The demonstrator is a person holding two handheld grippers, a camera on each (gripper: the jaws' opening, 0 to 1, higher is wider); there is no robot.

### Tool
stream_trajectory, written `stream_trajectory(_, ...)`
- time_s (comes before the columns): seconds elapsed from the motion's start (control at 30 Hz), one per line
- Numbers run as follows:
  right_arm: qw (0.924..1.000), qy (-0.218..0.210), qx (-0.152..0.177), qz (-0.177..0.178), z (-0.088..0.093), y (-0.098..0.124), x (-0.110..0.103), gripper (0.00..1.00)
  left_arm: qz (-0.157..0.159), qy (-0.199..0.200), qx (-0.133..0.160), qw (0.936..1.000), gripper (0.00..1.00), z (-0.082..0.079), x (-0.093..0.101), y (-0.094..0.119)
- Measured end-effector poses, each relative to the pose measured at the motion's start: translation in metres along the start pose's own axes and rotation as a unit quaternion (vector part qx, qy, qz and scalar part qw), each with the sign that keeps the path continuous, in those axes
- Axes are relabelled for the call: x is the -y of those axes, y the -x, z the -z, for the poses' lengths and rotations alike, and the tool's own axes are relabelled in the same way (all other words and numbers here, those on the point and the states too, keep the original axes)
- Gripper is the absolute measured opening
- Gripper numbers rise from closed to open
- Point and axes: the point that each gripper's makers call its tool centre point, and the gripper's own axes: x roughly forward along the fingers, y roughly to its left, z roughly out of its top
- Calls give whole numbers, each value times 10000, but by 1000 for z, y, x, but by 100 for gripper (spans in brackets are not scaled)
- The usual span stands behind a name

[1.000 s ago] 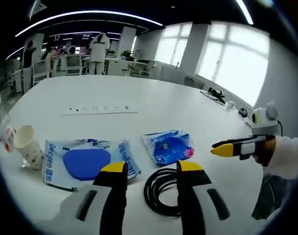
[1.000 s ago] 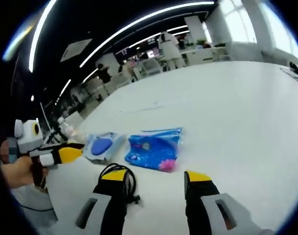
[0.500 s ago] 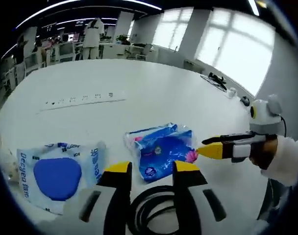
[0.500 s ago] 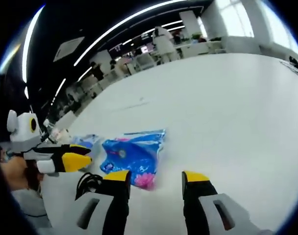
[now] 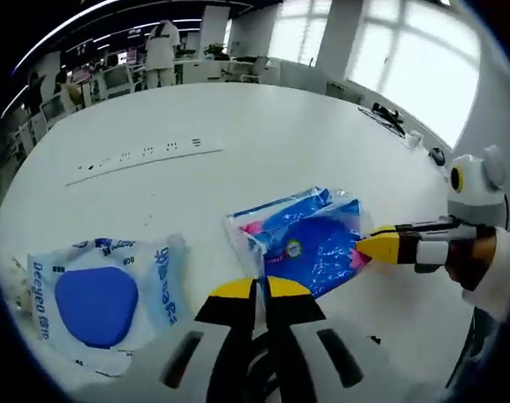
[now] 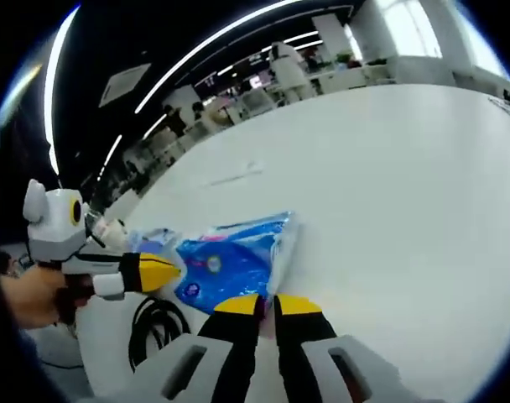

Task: Arrange the tabletop items into an orderly group along one side of the table until the central work area is clear of visible clutter.

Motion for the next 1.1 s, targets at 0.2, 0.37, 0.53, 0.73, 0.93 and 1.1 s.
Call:
stream_trajectory(0.2, 9997, 79, 114, -220, -6, 1, -16, 2, -223, 89, 204, 9995, 0, -10, -14, 17)
stream_trajectory(0.37, 9994, 137, 92, -317, -3, -6, -29, 2, -377, 253, 188, 9988, 0, -7, -29, 25)
stream_trajectory(0.53, 9993, 163, 79, -313, -1, -7, -31, 2, -380, 231, 193, 9988, 0, -6, -30, 27)
stream_trajectory(0.73, 9994, 198, -25, -266, 5, -12, -28, 2, -371, 217, 22, 9991, 0, 4, -31, 23)
stream_trajectory(0.93, 9995, 207, -139, -186, 15, -10, -31, 4, -362, 387, 127, 9985, 0, 4, -30, 22)
stream_trajectory(1.1, 9994, 280, -180, -133, 20, -9, -32, 10, -363, 297, 159, 9988, 3, 3, -32, 25)
